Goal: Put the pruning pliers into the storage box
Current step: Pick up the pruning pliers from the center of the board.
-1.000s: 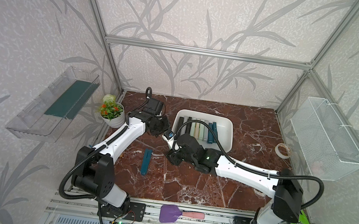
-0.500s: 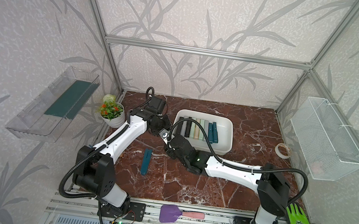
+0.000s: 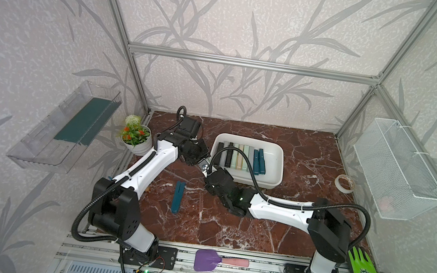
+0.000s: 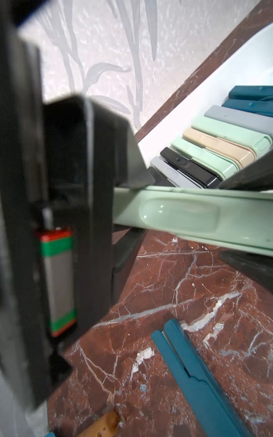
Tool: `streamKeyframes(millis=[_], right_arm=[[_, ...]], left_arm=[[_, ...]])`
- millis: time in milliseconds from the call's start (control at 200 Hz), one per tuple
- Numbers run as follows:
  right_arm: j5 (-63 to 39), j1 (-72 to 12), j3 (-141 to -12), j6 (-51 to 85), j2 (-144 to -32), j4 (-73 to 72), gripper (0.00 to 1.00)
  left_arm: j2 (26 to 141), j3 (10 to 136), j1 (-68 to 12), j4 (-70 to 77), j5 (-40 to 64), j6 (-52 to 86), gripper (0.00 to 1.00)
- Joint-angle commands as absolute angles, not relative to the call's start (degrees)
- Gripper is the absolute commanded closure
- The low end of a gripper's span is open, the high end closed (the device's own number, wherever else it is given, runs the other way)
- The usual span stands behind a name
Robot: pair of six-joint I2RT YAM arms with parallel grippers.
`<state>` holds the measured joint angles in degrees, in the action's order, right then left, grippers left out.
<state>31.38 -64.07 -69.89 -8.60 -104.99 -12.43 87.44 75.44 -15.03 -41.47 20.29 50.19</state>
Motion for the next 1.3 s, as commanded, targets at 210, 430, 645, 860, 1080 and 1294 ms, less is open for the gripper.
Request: streamKeyframes(millis=[210, 430, 645, 860, 1080, 1294], right_arm=[[31.4, -63.1, -69.2, -7.8, -103.4, -14.6, 0.84], [30.7, -63.1, -69.4, -6.8, -103.3, -12.8, 0.91], [30.8, -61.9, -68.9, -2.2, -102.5, -9.1, 0.92], [26.7, -53.8, -67.6, 6.9, -98.2, 0.0, 0.95], [21.2, -40.8, -67.6, 14.7, -89.3, 14.9, 0.95], [12.5, -26.6, -64.6, 18.3, -90.8, 19.1, 0.96]], left_arm=[[86.3, 77.2, -14.7, -42.5, 21.6, 48.6, 0.66], [86.7, 77.1, -13.8, -42.7, 21.6, 46.9, 0.35], [84.3, 78.0, -9.3, -43.7, 20.1, 44.6, 0.30], [78.8, 76.8, -2.2, -46.2, 14.6, 39.8, 0.30], [74.6, 72.6, -0.1, -43.7, 8.1, 34.9, 0.30], [73.9, 70.6, 0.0, -40.0, 9.8, 31.3, 0.31]])
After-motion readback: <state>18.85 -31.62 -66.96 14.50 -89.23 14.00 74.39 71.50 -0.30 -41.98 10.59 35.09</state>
